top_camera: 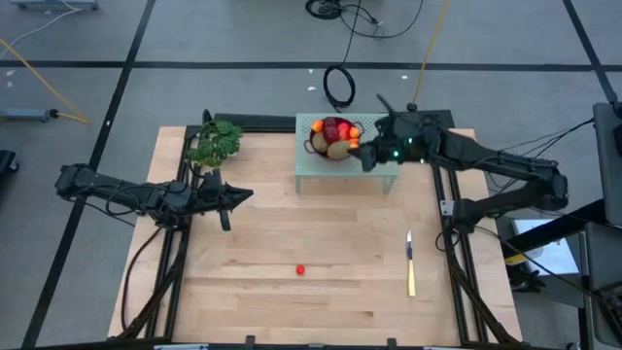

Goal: Pick & Place Fruit
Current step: Put the pear into the strainer bowl

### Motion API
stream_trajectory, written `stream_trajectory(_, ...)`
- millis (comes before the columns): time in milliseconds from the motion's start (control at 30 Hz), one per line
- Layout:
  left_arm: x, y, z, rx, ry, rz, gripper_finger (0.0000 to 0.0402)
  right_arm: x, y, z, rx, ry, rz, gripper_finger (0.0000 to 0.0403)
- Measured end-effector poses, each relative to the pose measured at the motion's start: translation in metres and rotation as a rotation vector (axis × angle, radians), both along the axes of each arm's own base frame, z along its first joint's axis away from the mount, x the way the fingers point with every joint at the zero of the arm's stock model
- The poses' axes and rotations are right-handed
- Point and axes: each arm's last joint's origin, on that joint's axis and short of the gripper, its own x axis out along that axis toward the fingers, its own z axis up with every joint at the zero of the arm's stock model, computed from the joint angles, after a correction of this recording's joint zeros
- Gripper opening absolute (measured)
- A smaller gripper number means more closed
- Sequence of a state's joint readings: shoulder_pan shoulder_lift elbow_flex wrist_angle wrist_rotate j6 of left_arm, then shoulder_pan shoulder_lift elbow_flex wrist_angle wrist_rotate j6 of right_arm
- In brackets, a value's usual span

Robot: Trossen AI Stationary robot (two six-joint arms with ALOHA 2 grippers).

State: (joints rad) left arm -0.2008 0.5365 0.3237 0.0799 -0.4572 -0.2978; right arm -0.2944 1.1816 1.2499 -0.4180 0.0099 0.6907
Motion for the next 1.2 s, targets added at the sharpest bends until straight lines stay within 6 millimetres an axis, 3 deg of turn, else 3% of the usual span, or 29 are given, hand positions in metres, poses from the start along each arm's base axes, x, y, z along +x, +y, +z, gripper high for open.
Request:
stream_trajectory(300, 0.000, 0.000, 0.000, 0.001, 0.000, 0.012, 0.0010, -0.005, -0.037, -0.001, -0.094, 0.000, -0.003, 0.0126)
stream_trajectory(633, -0.001, 0.002, 0.000, 0.005, -0.002, 0.064, 0.0010, 0.005, -0.065, -0.020, -0.135, 0.073, 0.052, 0.0126)
stream_trajectory(1200, -0.001, 0.003, 0.000, -0.036, -0.018, 0.106, 0.0010, 0.012, -0.079, -0.030, -0.213, 0.119, 0.073, 0.0126)
